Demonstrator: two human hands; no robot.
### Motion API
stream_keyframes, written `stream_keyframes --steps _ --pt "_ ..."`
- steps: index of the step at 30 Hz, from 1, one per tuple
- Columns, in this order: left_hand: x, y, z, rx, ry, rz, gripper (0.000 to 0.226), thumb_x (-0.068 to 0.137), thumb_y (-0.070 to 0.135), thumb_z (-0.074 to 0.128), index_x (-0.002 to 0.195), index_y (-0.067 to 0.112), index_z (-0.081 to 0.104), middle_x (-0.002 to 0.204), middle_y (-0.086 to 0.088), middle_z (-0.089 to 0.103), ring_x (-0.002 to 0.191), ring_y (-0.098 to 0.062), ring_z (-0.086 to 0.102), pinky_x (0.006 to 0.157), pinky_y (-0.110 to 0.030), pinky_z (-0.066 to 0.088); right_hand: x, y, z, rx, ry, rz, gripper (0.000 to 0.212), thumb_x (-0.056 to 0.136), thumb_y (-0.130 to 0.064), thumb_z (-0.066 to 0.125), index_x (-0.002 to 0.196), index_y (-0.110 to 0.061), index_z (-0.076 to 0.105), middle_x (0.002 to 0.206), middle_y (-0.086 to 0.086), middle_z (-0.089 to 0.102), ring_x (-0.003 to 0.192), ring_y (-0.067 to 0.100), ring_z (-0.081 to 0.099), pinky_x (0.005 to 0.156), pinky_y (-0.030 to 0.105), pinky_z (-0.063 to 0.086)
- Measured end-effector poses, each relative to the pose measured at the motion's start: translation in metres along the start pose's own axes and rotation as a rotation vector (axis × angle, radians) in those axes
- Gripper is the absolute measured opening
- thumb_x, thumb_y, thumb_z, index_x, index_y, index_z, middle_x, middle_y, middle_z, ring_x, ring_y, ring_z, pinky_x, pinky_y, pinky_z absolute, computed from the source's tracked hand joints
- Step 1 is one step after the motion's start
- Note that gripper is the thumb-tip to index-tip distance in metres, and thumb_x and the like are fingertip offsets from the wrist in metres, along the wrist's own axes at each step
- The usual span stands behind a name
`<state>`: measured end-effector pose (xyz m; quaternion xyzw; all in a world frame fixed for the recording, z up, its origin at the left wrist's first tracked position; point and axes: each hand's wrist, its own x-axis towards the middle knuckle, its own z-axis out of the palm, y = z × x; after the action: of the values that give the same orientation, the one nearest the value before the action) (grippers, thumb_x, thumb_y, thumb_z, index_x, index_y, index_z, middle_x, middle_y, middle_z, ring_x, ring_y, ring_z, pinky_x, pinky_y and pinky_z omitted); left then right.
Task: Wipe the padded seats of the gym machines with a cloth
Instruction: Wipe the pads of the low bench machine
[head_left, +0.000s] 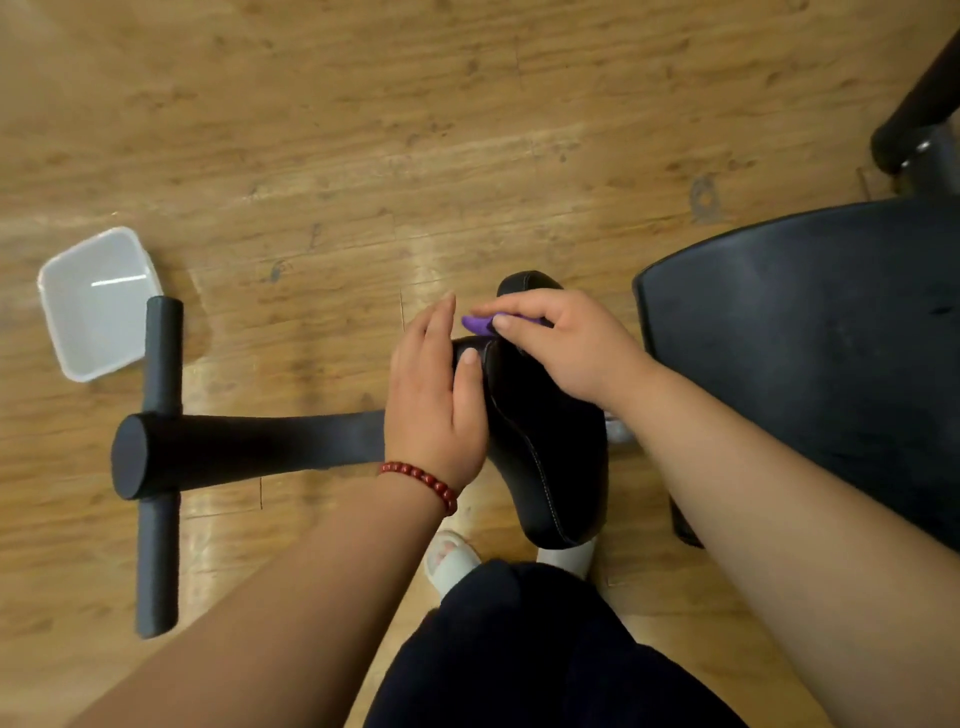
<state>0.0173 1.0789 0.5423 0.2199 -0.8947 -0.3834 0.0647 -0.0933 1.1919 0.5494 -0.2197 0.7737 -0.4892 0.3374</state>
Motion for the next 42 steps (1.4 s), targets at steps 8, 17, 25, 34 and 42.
stream_keyframes --steps 8,17,25,34,42 --pt "0.001 0.005 -0.005 -0.171 -0.051 -0.185 0.064 0.091 0.035 0.038 0.152 0.019 0.023 0.155 0.005 0.027 0.142 -0.004 0.020 0.113 -0.018 0.017 0.004 -0.006 -0.005 -0.056 -0.144 -0.057 0.026 0.099 -0.015 0.052 0.114 -0.030 0.066 0.105 -0.028 0.061 0.104 -0.019 0.052 0.088 -0.001 0.034" --pt "0.018 0.002 -0.019 -0.218 -0.230 -0.174 0.071 0.086 0.038 0.039 0.153 0.023 0.020 0.154 0.008 0.026 0.134 0.007 0.017 0.107 -0.009 0.013 0.026 -0.014 -0.006 -0.029 -0.245 0.073 0.023 0.097 -0.015 0.056 0.099 -0.031 0.072 0.102 -0.015 0.072 0.103 -0.007 0.061 0.096 0.015 0.044" --pt "0.027 -0.001 -0.025 -0.286 -0.305 -0.180 0.063 0.097 0.025 0.051 0.153 0.024 0.021 0.151 0.013 0.027 0.131 0.011 0.016 0.106 -0.013 0.015 0.048 0.000 -0.009 -0.316 -0.275 0.166 0.020 0.095 -0.019 0.059 0.107 -0.025 0.073 0.114 -0.007 0.070 0.112 0.005 0.059 0.105 0.033 0.043" --pt "0.040 0.006 -0.025 -0.229 -0.379 -0.222 0.059 0.097 0.034 0.048 0.151 0.021 0.028 0.154 0.005 0.032 0.141 -0.007 0.026 0.109 -0.020 0.022 0.033 -0.008 -0.007 -0.047 -0.225 0.191 0.024 0.095 -0.013 0.058 0.093 -0.031 0.073 0.098 -0.013 0.073 0.102 -0.001 0.063 0.096 0.021 0.046" --pt "0.049 0.015 -0.030 -0.241 -0.382 -0.296 0.050 0.094 0.029 0.050 0.143 0.018 0.042 0.133 0.011 0.045 0.131 -0.008 0.036 0.101 -0.019 0.028 0.058 0.010 -0.002 -0.281 -0.214 0.253 0.021 0.094 -0.015 0.059 0.106 -0.025 0.073 0.133 0.000 0.061 0.134 0.003 0.040 0.113 0.030 0.031"
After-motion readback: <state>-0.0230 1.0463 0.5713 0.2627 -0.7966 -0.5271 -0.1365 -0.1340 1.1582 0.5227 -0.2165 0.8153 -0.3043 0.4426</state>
